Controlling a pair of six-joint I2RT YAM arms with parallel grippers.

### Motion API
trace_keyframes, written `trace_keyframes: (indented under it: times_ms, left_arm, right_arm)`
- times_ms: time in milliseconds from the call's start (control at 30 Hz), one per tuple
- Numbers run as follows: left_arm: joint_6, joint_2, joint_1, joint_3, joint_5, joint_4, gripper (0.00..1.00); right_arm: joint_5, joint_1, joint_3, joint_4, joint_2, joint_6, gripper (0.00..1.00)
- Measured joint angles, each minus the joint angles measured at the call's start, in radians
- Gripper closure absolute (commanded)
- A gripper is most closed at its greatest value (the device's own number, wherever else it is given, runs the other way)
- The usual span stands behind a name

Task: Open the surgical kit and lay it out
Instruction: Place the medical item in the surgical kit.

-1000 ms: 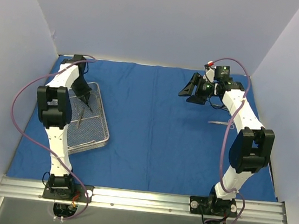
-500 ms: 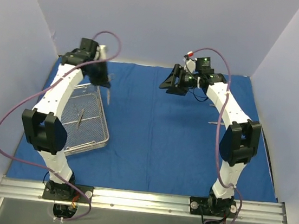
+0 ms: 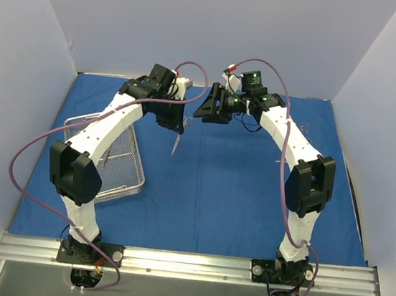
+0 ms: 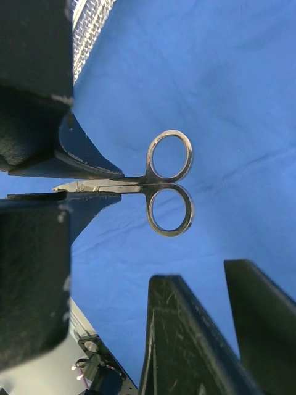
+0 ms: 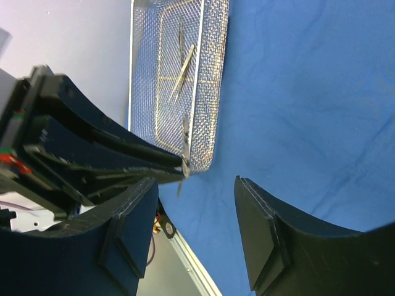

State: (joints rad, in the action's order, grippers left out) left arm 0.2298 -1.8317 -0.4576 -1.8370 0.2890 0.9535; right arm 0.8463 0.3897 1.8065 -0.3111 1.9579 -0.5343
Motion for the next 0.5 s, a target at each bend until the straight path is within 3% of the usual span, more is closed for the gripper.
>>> trace_keyframes:
  times_ms: [400, 500]
  left_arm:
    - [-0.002, -0.015, -0.043, -0.015, 0.011, 0.000, 0.98]
    - [-0.002, -0.015, -0.044, -0.015, 0.014, -0.001, 0.98]
  right_arm:
    - [0.001, 0.015, -0.024, 0.000, 0.000, 0.000, 0.57]
    - [0.008, 0.021, -0.030, 0.001, 0.000, 0.000, 0.64]
